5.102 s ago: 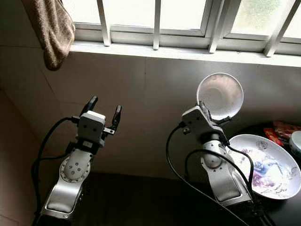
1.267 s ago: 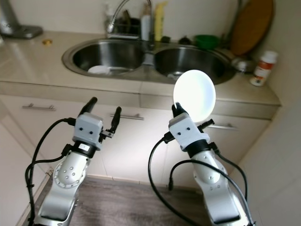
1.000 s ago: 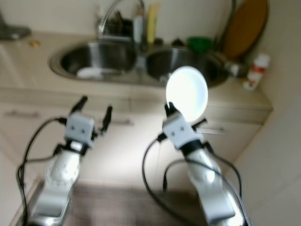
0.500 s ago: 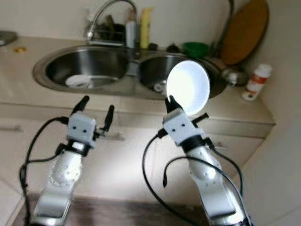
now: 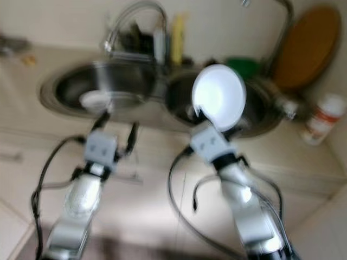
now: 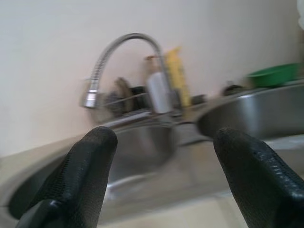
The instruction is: Kitchen organization
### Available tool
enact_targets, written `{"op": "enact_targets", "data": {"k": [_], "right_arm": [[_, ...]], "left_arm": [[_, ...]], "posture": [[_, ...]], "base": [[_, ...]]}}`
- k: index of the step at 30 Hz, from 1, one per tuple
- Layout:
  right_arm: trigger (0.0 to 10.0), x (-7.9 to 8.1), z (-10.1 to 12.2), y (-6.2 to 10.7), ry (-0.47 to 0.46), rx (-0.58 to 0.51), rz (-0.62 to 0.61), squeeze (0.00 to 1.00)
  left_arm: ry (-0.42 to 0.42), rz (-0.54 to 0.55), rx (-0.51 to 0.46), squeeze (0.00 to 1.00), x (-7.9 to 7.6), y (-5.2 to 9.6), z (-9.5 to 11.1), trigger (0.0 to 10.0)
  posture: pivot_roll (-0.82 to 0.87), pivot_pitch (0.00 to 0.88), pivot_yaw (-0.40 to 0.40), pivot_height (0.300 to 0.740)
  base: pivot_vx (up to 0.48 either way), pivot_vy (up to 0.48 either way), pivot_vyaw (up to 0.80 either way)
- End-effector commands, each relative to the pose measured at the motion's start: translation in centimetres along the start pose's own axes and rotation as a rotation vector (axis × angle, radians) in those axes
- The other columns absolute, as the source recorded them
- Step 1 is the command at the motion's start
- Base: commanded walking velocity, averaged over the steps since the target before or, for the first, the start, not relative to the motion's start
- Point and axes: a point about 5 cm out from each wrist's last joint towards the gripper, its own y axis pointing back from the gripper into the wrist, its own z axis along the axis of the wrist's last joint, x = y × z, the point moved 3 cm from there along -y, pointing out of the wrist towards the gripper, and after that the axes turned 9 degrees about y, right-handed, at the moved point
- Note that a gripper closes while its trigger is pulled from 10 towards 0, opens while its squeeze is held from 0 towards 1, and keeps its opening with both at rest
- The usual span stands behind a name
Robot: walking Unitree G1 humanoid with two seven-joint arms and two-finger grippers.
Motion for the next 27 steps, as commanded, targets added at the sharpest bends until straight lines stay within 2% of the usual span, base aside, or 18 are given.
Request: {"op": "enact_targets", "data": {"k": [1,2,3,4,5,10,13,20,21,22,23,24,27], "right_arm": [[1.5,0.3,0.7,-0.5,0.014,-0.027,0.007,0.0],[1.8,0.3,0.6,-0.5,0.007,-0.026,0.006,0.0],[4.0,0.2,0.6,-0.6,-0.018,-0.021,-0.002,0.0],[4.9,0.1,0.5,-0.6,-0.019,-0.019,-0.004,0.0],[10.0,0.0,0.5,-0.7,-0.026,-0.013,-0.009,0.0],[10.0,-0.3,0.2,-1.0,-0.04,0.01,-0.027,0.0],[10.0,-0.7,-0.3,-1.2,-0.052,0.036,-0.048,0.0],[10.0,-1.4,-1.5,-1.5,-0.065,0.108,-0.081,0.0],[10.0,-1.6,-2.6,-1.6,-0.068,0.176,-0.093,0.0],[10.0,-1.6,-2.6,-1.6,-0.068,0.176,-0.093,0.0],[10.0,-1.6,-3.9,-1.8,-0.089,0.254,-0.085,0.0],[10.0,-1.6,-4.3,-1.8,-0.092,0.277,-0.081,0.0],[10.0,-1.3,-7.0,-2.1,-0.122,0.44,-0.048,0.0]], "left_arm": [[-0.017,0.009,-0.01,0.0,0.5,0.0,0.3,10.0],[-0.017,0.01,-0.009,0.0,0.5,0.0,0.3,10.0],[-0.018,0.01,-0.009,0.0,0.5,0.0,0.3,10.0],[-0.018,0.01,-0.009,0.0,0.5,0.0,0.3,10.0],[-0.018,0.01,-0.009,0.0,0.5,0.0,0.3,10.0],[-0.017,0.013,-0.009,0.0,0.6,0.0,0.3,10.0],[-0.037,0.027,0.001,0.0,0.5,-0.1,0.2,10.0],[-0.026,0.018,-0.001,0.0,0.4,-0.2,0.2,10.0],[-0.025,0.018,-0.001,0.0,0.4,-0.1,0.2,10.0],[-0.025,0.018,-0.001,0.0,0.4,-0.1,0.2,10.0],[-0.024,0.019,0.0,0.0,0.4,-0.1,0.2,10.0],[-0.024,0.02,0.0,0.0,0.4,-0.2,0.2,10.0],[-0.022,0.016,-0.002,0.0,0.3,-0.2,0.2,10.0]], "posture": [[0.07,0.0,-0.077,0.74],[0.07,0.0,-0.077,0.74],[0.07,0.0,-0.078,0.74],[0.07,0.0,-0.078,0.74],[0.07,0.0,-0.077,0.74],[0.06,0.0,-0.076,0.74],[0.06,0.0,-0.074,0.74],[0.06,0.0,-0.074,0.74],[0.06,0.0,-0.074,0.74],[0.06,0.0,-0.074,0.74],[0.07,0.0,-0.077,0.74],[0.07,0.0,-0.077,0.74],[0.07,0.0,-0.078,0.74]], "base": [[0.334,0.0,0.8],[0.334,0.0,0.8],[0.334,0.0,0.8],[0.337,0.0,0.8],[0.337,0.0,0.0],[0.313,0.0,0.0],[0.0,0.0,0.0],[0.0,0.0,0.0],[0.0,0.0,0.0],[0.0,0.0,0.0],[0.0,0.0,0.0],[0.0,0.0,0.0],[0.0,0.0,0.0]]}}
